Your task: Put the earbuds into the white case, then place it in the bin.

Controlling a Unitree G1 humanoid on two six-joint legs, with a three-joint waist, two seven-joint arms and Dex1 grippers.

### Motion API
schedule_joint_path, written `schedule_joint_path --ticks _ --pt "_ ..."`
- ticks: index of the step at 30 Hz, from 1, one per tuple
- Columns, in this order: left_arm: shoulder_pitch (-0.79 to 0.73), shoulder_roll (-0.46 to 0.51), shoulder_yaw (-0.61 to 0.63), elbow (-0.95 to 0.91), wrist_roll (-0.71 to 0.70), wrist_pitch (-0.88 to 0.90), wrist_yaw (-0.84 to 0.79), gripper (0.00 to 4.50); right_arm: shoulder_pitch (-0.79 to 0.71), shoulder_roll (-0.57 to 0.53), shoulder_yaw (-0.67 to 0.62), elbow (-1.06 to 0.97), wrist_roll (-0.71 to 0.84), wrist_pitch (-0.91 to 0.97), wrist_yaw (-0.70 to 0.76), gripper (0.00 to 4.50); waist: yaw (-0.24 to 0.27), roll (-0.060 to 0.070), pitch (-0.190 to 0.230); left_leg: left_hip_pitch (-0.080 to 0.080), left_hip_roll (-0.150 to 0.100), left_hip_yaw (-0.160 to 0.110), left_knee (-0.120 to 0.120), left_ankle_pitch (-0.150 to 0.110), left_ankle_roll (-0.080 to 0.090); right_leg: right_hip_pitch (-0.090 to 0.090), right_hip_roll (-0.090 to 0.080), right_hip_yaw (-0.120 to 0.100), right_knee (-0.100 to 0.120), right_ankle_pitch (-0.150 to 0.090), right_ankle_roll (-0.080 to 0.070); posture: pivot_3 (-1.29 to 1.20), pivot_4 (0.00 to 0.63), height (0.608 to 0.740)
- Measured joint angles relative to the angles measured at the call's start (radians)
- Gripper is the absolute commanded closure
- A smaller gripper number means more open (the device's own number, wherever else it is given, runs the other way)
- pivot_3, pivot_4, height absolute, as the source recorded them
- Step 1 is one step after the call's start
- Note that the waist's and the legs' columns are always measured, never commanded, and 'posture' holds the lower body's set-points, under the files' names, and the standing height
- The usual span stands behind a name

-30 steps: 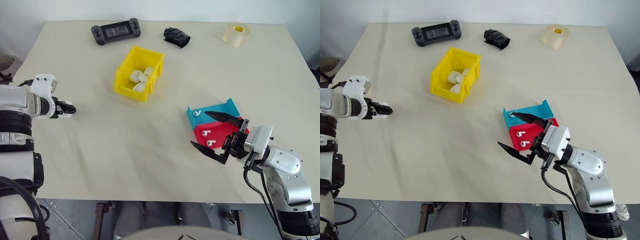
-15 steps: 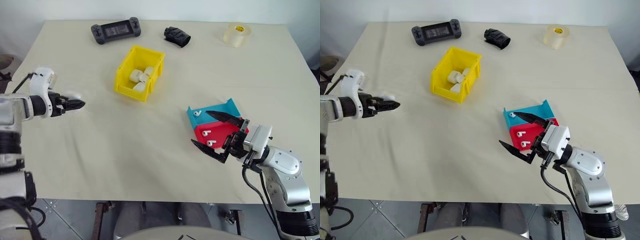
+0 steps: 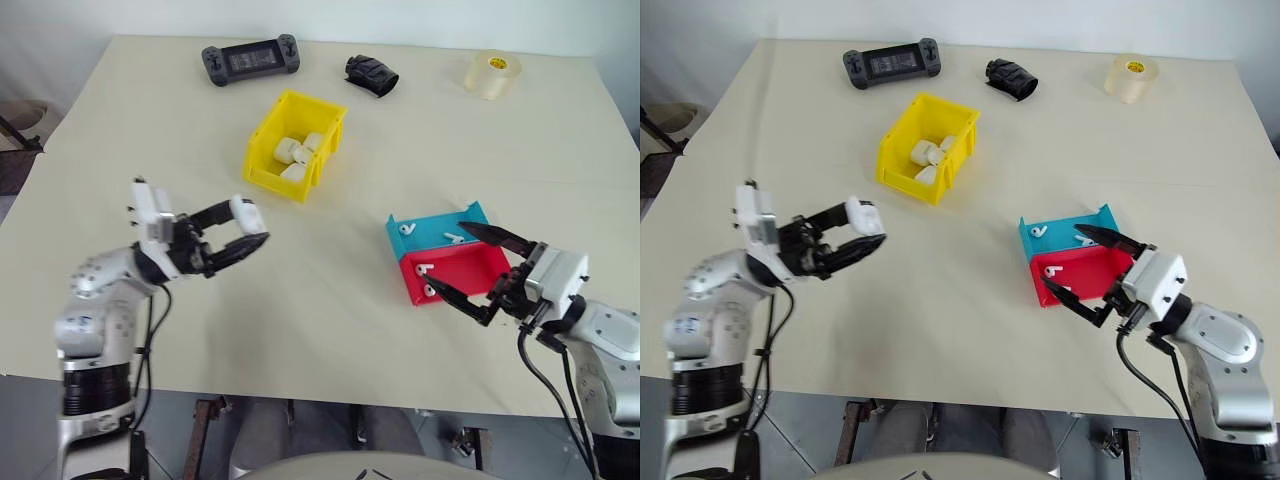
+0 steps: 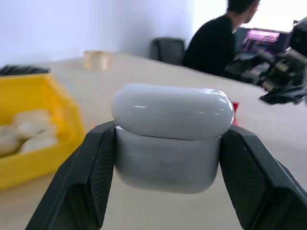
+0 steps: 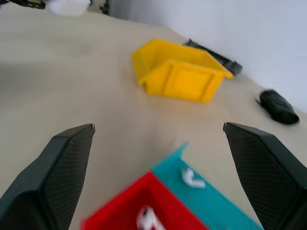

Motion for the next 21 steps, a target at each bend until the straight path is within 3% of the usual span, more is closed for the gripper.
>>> schedule_joint_path --ticks 10,21 --pt "-0.016 -0.084 -0.116 0.118 0.018 -0.167 -0.06 1.69 0.192 0.001 -0.139 -0.093 0.005 0.0 -0.029 0.0 -0.008 0.0 0.0 0.004 0.003 0.011 0.0 0.0 0.0 0.001 0.002 0.004 -0.001 0.0 0.001 0.0 0.15 0.74" --pt "-0.047 -0.01 -0.115 0.125 0.032 -0.152 -0.029 1.69 0.177 0.003 -0.141 -0.12 0.008 0.001 -0.055 0.0 -0.008 0.0 0.0 0.004 0.003 0.012 0.0 0.0 0.0 0.001 0.002 0.004 -0.001 0.0 0.001 0.0 0.15 0.74"
